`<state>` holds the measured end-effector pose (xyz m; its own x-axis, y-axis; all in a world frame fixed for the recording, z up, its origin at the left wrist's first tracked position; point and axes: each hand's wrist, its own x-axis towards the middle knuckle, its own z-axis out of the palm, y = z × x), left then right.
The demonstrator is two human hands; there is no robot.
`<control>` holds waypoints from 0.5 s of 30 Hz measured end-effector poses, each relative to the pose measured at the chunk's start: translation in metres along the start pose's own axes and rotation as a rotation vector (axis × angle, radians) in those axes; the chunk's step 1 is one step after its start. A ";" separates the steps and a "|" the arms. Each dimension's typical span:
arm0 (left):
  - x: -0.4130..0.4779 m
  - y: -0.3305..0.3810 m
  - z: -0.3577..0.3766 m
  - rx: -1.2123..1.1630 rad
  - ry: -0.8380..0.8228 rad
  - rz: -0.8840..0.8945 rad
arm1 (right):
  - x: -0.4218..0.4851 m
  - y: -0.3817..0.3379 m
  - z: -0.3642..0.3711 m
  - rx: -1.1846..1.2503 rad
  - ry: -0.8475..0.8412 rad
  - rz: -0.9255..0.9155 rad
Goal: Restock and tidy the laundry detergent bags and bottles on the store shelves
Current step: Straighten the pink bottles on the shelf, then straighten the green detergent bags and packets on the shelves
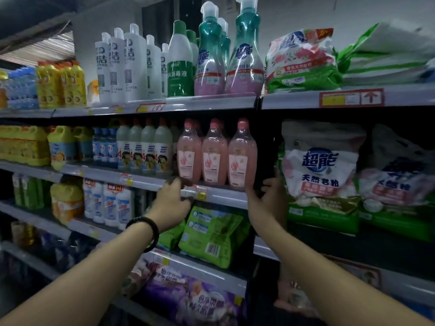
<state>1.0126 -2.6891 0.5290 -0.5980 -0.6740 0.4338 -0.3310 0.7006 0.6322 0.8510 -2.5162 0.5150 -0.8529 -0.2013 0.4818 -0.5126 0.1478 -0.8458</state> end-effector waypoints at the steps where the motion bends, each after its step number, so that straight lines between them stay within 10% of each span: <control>1: -0.014 0.000 0.006 -0.012 -0.024 0.004 | -0.016 0.007 -0.004 0.026 -0.050 -0.014; 7: -0.078 -0.028 0.067 -0.046 -0.132 -0.019 | -0.108 0.065 0.010 -0.126 -0.518 0.109; 15: -0.107 -0.076 0.129 -0.047 -0.220 -0.029 | -0.095 0.122 0.036 -0.070 -0.567 0.188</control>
<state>1.0074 -2.6399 0.3520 -0.7350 -0.6227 0.2682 -0.3187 0.6664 0.6740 0.8732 -2.5140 0.3571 -0.7538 -0.6476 0.1114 -0.3794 0.2905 -0.8785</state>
